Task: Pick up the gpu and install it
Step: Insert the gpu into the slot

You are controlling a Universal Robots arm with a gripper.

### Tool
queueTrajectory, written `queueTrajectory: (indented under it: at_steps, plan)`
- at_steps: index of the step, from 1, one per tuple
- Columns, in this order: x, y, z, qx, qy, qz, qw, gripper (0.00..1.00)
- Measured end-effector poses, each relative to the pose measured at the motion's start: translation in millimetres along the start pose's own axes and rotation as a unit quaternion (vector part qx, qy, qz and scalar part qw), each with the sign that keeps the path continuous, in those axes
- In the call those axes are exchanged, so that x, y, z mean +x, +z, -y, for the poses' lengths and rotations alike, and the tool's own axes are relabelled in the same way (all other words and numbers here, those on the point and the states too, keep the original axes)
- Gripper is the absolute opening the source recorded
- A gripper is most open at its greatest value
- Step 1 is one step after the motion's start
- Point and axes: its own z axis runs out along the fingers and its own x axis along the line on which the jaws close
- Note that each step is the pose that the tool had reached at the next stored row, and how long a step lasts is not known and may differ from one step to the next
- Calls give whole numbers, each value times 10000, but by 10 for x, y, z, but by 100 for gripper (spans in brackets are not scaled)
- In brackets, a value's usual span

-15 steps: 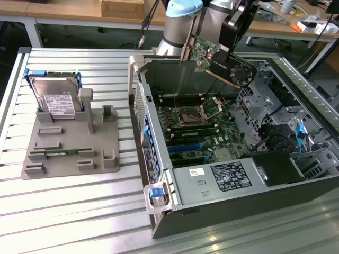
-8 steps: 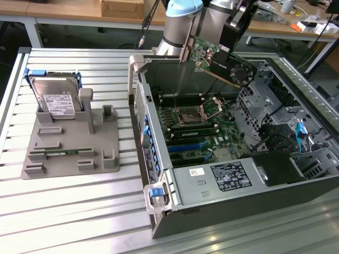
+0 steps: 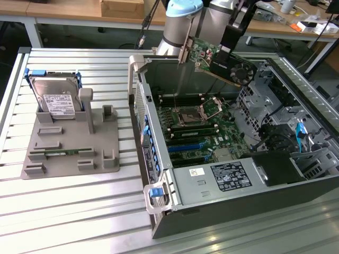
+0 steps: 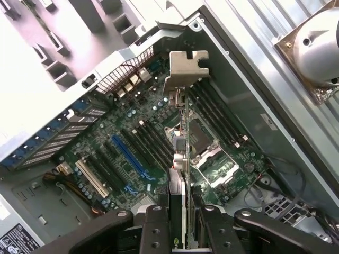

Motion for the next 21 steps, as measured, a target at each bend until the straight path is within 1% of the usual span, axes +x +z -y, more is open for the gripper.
queueTrajectory:
  at_steps: [6,7,10,15,18,21]
  plan:
    - [0,2,0,-8,-308,-10,9995,27]
    - [0,2,0,-10,-398,-14,9992,27]
    - [0,3,0,-14,-560,-19,9984,27]
    - [0,4,0,-21,-850,-30,9964,27]
    - [0,5,0,-26,-1034,-36,9946,27]
    - [0,6,0,-28,-1118,-39,9937,27]
